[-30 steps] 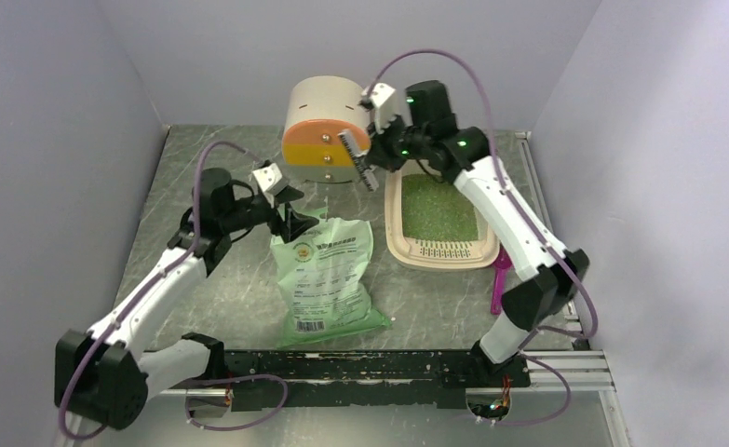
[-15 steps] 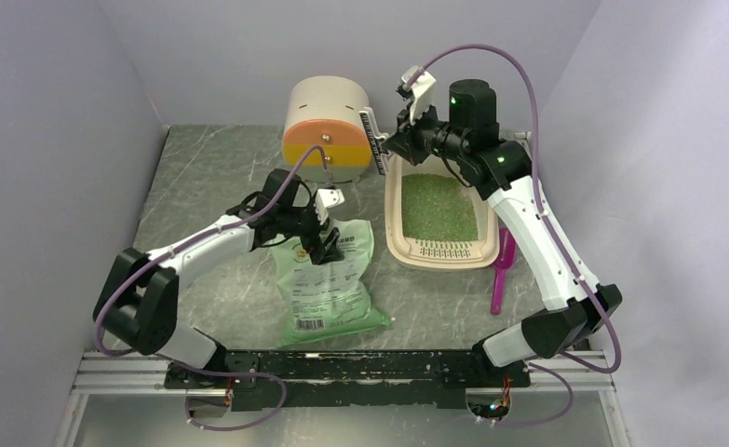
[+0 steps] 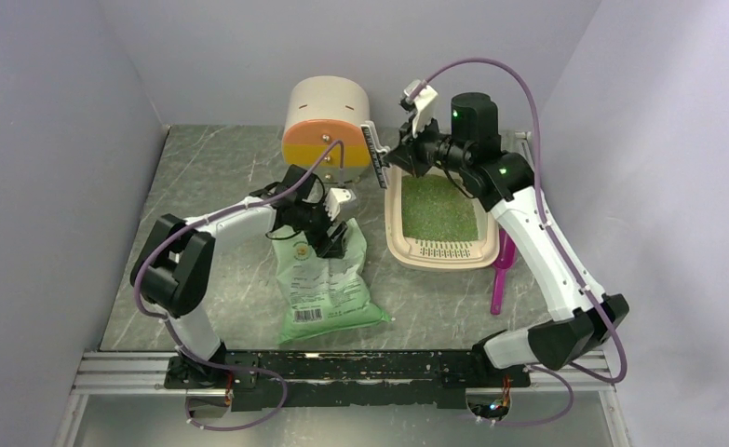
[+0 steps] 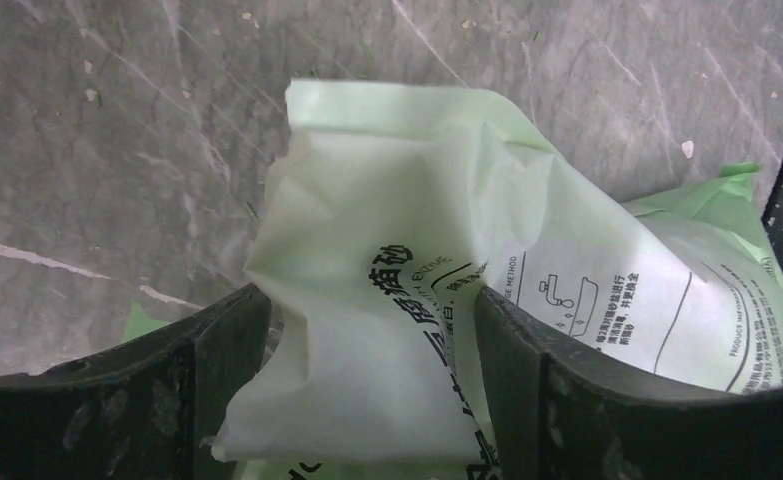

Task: Fill the litter box with clean litter
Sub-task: Place the clamp at the center of the board.

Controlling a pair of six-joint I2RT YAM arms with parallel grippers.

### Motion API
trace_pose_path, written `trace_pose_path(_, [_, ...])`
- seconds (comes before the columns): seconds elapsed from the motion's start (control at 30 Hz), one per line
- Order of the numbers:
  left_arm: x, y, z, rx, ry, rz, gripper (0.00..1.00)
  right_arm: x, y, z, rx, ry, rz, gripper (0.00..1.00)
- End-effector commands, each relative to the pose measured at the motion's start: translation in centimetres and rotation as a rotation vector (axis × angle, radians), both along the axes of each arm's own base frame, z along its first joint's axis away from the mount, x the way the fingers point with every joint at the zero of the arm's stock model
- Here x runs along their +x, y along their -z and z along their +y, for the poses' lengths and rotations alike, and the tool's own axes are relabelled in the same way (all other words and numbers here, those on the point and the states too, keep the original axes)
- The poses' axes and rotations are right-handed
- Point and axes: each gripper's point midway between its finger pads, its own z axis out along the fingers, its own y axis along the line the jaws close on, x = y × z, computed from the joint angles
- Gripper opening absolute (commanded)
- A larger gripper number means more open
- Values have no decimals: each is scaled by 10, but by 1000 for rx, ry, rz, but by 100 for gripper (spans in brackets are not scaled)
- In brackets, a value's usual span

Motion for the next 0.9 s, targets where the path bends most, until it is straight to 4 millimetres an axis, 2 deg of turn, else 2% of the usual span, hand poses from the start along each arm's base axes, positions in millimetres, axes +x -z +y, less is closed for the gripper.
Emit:
trace_pose_path(0.0, [-12,-19,2,-32,41,7,78,-20,21,-6,52,47,109,0])
trace_pose_path(0.07, [-4,-51,5,-83,-24,-81,82,-40,64,-15,30,87,253,0])
trace_pose_path(0.17, [12,-113,21,-172,-176,-223,95,-89,129,-24,-19,63,505,0])
trace_pose_path(0.27, [15,-176,45,-275,-357,-364,97,-128,196,-40,-102,154,745,1])
trace_pose_path(0.33, [9,-192,62,-333,-481,-407,97,-136,224,-47,-162,241,833,5])
trace_pose_path(0.37, [5,-197,70,-370,-558,-397,97,-141,233,-44,-188,234,863,6])
trace_pose_path(0.43, [-2,-193,89,-392,-702,-363,97,-148,254,-35,-249,209,911,8])
trace_pose_path(0.5, [-6,-176,112,-360,-861,-316,97,-143,273,-41,-347,291,896,8])
trace_pose_path(0.53, [-10,-165,121,-346,-936,-272,97,-142,278,-41,-371,314,894,13])
trace_pose_path(0.57, [-13,-154,130,-327,-1006,-238,97,-140,281,-41,-381,328,888,26])
trace_pose_path(0.6, [-17,-144,134,-309,-1037,-203,97,-138,281,-39,-388,337,870,33])
trace_pose_path(0.7, [-28,-114,149,-297,-1179,-108,97,-122,259,-37,-359,386,780,46])
trace_pose_path(0.73, [-31,-107,153,-292,-1205,-96,97,-114,247,-35,-328,391,736,56])
trace_pose_path(0.77, [-33,-101,157,-283,-1231,-85,97,-107,234,-31,-293,384,692,94])
trace_pose_path(0.8, [-34,-98,159,-287,-1250,-76,97,-99,221,-26,-257,377,649,99])
trace_pose_path(0.87, [-33,-96,156,-324,-1246,-63,97,-86,197,-13,-177,344,579,100])
